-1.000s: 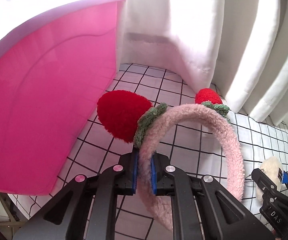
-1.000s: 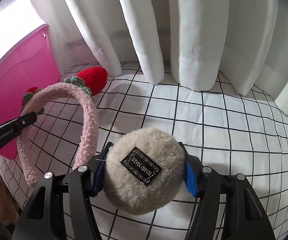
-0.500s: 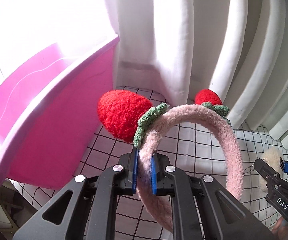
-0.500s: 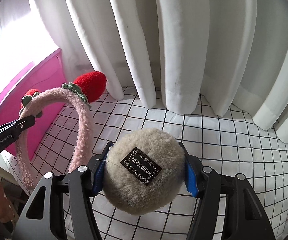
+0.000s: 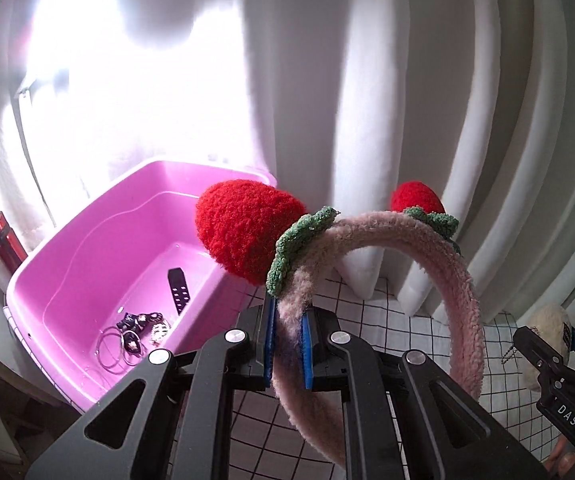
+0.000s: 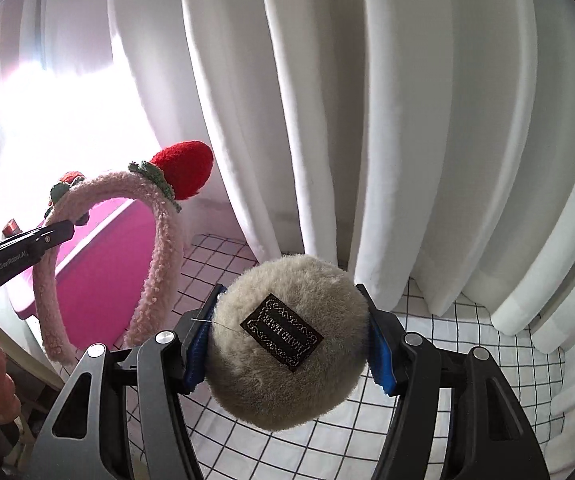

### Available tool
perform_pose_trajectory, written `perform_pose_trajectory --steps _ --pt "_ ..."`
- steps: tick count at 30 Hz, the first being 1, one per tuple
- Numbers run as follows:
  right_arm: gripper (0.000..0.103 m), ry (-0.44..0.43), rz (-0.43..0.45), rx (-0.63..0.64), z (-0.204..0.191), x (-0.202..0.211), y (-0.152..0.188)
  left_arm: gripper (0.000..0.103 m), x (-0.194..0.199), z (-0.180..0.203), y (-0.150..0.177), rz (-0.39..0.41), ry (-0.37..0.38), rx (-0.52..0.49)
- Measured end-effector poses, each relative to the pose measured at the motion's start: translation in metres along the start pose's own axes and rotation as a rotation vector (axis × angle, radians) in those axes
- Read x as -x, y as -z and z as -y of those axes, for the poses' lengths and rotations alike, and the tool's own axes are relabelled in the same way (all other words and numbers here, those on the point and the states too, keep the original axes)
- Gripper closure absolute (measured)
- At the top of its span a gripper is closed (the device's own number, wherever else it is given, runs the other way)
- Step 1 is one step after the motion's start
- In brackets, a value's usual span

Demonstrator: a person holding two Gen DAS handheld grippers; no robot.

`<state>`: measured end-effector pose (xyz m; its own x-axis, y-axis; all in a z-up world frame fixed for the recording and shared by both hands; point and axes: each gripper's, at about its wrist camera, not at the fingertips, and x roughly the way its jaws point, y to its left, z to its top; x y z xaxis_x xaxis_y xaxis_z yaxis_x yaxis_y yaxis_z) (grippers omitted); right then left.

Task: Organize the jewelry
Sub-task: 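Lift the headband and fluffy ball and carry both over the pink tub, then open both tools to drop the headband and fluffy ball into the tub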

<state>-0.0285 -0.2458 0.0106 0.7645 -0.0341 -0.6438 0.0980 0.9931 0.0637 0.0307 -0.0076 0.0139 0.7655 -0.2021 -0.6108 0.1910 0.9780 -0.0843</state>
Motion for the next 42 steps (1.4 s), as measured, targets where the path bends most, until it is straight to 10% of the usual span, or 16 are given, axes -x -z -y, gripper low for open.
perform_pose_trajectory --steps 22,42 --pt "0.042 -0.291 0.027 0.261 -0.187 -0.072 -0.075 0.092 0.009 -0.169 -0.041 0.052 -0.264 0.151" --pt "0.042 -0.309 -0.126 0.342 -0.261 -0.163 -0.086 0.086 -0.072 -0.221 -0.029 -0.137 -0.276 0.195"
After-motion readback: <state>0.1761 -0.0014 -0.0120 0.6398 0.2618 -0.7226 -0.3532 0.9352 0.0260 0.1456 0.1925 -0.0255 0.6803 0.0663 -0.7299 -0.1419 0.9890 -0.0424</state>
